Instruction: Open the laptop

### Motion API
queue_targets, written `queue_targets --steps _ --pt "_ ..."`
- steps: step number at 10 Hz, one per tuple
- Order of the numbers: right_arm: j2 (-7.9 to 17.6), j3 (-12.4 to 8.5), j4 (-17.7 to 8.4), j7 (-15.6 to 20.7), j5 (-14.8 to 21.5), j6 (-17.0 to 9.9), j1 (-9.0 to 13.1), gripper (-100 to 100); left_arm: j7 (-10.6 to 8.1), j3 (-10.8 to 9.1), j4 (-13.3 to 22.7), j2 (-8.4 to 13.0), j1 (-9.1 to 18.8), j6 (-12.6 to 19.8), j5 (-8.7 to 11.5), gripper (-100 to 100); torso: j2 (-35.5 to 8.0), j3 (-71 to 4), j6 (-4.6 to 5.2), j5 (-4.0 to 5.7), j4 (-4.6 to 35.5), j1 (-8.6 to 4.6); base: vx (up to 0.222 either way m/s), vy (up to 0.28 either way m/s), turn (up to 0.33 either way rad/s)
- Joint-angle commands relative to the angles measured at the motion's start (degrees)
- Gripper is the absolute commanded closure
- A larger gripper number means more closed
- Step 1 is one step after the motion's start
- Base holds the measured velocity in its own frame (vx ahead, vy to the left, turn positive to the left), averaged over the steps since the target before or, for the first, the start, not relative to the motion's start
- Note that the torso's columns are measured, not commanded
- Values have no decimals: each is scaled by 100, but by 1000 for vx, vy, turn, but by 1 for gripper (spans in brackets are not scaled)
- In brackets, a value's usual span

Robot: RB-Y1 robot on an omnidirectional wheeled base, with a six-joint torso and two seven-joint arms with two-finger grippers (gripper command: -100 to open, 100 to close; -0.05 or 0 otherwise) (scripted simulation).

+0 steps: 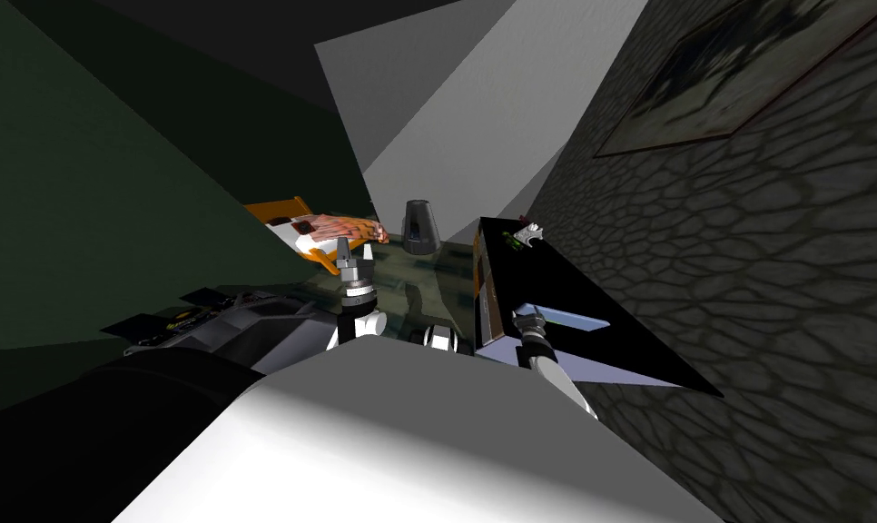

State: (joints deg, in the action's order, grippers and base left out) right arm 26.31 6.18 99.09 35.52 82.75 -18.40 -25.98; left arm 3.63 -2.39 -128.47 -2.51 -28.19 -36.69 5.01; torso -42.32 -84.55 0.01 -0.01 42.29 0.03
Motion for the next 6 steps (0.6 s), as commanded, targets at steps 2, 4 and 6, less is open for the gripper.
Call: queue_targets --steps 2,4,6 --pt "47 8 -59 -18 144 -49 14 -100 0 0 0 0 0 0 0 0 -2 1 0 0 1 1 4 -3 5" --pt "325 -141 -69 -1 -117 174 -203 100 0 0 0 0 0 0 0 0 1 -1 -1 0 0 -1 50 24 -38" --pt "589 -289 -81 14 -313 398 -419 100 0 0 0 -1 -1 0 0 0 30 -19 -3 -4 -9 13 136 86 -52"
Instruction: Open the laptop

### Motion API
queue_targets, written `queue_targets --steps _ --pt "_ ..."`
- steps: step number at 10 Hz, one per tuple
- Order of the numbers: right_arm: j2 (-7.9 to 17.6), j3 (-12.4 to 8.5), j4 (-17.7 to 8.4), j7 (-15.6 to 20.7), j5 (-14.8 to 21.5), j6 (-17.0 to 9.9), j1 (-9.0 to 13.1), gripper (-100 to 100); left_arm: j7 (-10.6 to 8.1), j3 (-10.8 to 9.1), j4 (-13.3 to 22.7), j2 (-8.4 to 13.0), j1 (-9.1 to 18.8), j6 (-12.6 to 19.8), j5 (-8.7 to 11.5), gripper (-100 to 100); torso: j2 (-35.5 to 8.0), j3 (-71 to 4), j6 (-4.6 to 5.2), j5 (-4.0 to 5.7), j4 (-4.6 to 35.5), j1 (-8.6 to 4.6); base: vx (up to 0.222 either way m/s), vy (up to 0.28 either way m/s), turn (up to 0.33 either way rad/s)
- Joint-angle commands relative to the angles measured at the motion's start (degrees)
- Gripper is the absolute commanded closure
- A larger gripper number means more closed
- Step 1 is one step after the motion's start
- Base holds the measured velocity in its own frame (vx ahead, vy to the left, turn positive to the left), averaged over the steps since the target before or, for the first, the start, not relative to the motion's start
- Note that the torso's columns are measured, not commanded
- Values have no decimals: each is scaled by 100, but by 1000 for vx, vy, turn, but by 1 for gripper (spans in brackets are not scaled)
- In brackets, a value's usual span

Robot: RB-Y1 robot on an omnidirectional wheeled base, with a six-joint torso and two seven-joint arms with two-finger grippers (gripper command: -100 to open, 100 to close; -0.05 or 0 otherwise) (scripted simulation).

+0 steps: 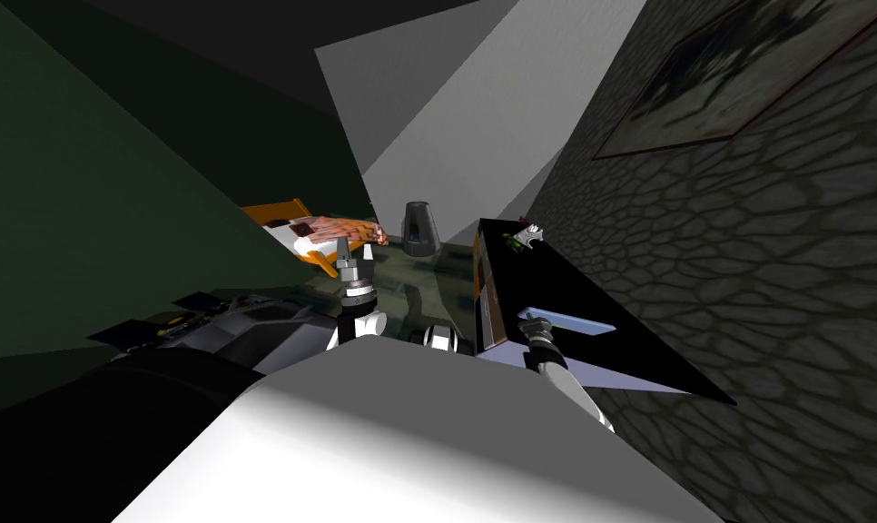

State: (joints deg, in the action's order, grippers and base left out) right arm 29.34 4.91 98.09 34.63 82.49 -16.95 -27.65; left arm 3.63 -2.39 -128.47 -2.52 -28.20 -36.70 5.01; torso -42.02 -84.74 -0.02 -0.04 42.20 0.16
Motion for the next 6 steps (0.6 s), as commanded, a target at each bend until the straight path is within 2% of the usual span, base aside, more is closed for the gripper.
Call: queue_targets --steps 1,2,3,4,5,6 --pt "301 -163 19 104 -320 253 -252 100 0 0 0 0 -1 0 0 0 -2 2 2 0 1 -2 139 82 -49" --pt "301 -163 19 104 -351 253 -252 100 0 0 0 0 0 0 0 0 -16 11 -5 5 6 -16 71 37 -13" --pt "577 -311 8 119 -570 476 -469 100 0 0 0 0 1 0 0 0 -34 24 -10 12 12 -34 129 44 -49" --pt "726 -460 -4 135 -744 632 -626 100 0 0 0 0 0 0 0 0 -17 15 -2 11 7 -31 236 130 -111" --pt "859 -460 -4 135 -872 700 -685 100 0 0 0 0 -2 0 0 0 11 -4 2 2 -2 0 178 131 -81" --pt "1068 -609 -15 151 -1079 905 -902 100 0 0 0 0 0 0 0 0 3 2 -18 10 -2 -8 155 117 -56"
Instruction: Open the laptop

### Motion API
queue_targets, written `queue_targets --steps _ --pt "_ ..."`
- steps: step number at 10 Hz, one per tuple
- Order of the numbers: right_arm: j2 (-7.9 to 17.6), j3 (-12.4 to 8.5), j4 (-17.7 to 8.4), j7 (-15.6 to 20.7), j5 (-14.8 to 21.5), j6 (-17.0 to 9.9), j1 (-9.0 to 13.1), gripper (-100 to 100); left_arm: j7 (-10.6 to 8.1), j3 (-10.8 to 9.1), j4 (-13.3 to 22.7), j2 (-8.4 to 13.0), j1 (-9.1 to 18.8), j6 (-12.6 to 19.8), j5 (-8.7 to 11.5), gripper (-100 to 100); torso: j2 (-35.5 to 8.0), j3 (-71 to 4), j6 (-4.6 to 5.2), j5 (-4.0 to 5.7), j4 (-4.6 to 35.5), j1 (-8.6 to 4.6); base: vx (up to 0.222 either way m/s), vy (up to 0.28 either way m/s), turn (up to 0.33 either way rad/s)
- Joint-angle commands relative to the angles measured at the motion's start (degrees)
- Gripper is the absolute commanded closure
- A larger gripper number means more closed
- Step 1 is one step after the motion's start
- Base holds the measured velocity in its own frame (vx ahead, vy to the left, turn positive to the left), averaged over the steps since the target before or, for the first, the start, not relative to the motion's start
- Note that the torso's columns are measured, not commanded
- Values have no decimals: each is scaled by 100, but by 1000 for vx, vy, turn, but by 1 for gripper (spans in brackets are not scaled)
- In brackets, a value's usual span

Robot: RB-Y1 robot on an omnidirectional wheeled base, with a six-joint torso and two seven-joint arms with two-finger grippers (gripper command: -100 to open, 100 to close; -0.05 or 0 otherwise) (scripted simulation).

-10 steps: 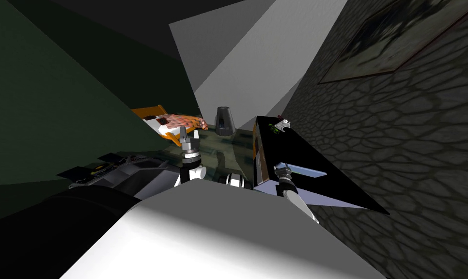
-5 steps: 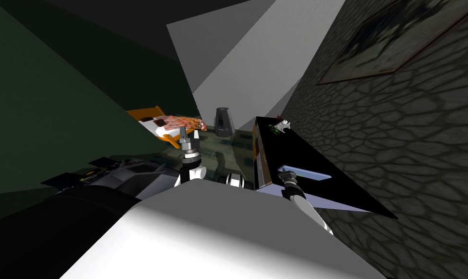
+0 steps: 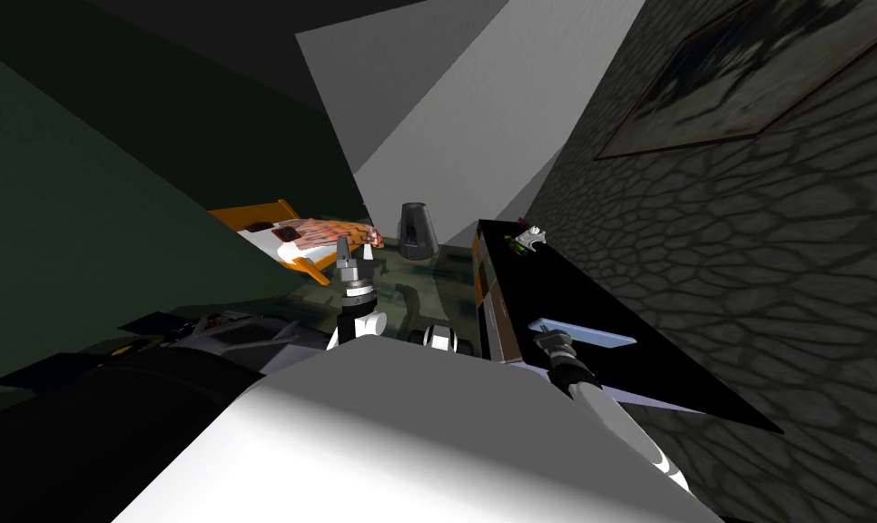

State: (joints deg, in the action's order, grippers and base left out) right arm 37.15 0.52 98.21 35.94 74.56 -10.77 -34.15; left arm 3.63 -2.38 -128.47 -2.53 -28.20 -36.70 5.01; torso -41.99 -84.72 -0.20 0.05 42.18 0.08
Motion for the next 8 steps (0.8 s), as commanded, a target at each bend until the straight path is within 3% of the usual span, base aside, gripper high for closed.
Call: queue_targets --steps 1,2,3,4,5,6,7,8 --pt "357 -170 -27 20 -339 304 -252 100 0 0 0 0 0 0 0 0 -5 6 4 7 2 -20 116 83 -30" --pt "562 -318 -39 36 -532 527 -452 100 0 0 0 1 1 0 0 0 -22 14 3 10 7 -35 154 91 -55" --pt "636 -318 -39 36 -600 527 -468 100 0 -1 1 1 0 0 0 0 -16 10 13 4 7 -23 132 70 -39" --pt "865 -467 -50 52 -831 751 -682 100 0 -1 0 1 1 0 0 0 -26 14 14 0 9 -20 151 80 -63" --pt "915 -467 -50 52 -860 751 -685 100 0 -1 0 1 0 0 0 0 -24 13 19 -5 9 -8 114 83 -37" --pt "1150 -615 -62 67 -1109 974 -901 100 0 0 0 1 1 0 0 0 -38 20 19 -6 12 -4 140 97 -54" --pt "1193 -615 -62 67 -1120 974 -901 100 0 0 0 0 0 0 0 0 -31 17 21 -8 11 0 132 97 -45" --pt "1341 -764 -73 83 -1306 1197 -1118 100 0 0 0 0 1 0 0 0 -30 15 18 -7 10 -4 145 130 -75"
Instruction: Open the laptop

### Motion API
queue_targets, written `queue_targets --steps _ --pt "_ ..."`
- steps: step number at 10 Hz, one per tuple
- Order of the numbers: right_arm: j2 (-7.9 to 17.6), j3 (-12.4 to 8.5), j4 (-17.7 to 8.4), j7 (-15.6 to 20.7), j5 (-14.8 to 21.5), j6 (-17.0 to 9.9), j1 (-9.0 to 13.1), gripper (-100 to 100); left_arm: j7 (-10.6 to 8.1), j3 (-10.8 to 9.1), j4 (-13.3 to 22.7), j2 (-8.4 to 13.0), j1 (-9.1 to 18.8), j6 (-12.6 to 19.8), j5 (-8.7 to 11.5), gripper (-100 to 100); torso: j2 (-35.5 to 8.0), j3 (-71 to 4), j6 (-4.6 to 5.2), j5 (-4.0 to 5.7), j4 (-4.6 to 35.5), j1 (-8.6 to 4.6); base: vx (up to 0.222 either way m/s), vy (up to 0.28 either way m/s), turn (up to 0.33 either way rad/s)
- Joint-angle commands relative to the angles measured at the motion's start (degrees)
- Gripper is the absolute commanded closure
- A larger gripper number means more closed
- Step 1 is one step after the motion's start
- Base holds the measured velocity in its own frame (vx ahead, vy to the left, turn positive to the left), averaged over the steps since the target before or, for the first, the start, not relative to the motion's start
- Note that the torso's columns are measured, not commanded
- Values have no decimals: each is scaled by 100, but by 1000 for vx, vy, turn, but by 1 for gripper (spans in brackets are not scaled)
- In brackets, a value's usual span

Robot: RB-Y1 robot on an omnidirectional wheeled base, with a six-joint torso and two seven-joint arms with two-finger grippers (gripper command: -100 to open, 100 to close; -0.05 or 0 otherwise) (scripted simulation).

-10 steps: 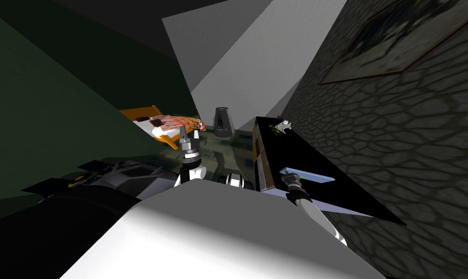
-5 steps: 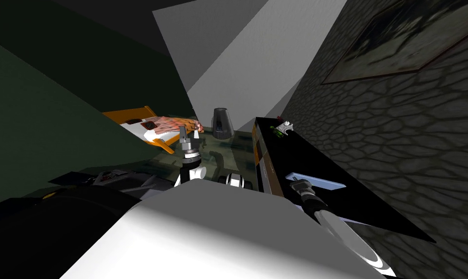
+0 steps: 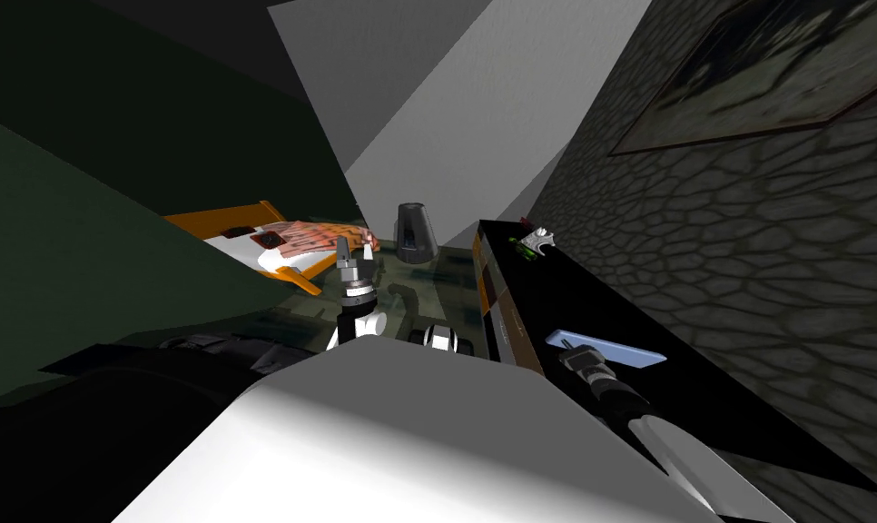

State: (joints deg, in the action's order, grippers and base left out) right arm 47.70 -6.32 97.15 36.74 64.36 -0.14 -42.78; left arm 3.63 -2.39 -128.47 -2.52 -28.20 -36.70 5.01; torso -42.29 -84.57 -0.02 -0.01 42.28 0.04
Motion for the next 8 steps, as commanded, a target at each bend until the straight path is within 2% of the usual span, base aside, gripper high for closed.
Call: queue_targets --steps 1,2,3,4,5,8 --pt "417 -80 34 3 -361 134 -255 100 0 0 0 0 -1 0 0 0 5 -2 4 -2 -1 7 118 93 -52" --pt "601 -229 22 19 -572 358 -472 100 0 0 0 0 0 0 0 0 -3 1 0 2 0 -10 159 82 -51" --pt "696 -229 22 19 -621 358 -472 100 0 0 0 0 -1 0 0 0 10 -4 2 5 -2 -14 138 81 -44" --pt "655 -175 23 1 -576 287 -425 100 0 0 0 0 0 0 0 0 1 -1 1 4 -1 -11 49 33 -5" --pt "566 -233 -72 -63 -688 259 -270 -100 0 0 0 1 1 0 0 0 -23 15 2 6 6 -20 19 28 12" --pt "370 -330 -254 -177 -873 183 33 -100 0 0 0 0 2 1 0 0 -8 6 3 -1 3 3 2 52 6"
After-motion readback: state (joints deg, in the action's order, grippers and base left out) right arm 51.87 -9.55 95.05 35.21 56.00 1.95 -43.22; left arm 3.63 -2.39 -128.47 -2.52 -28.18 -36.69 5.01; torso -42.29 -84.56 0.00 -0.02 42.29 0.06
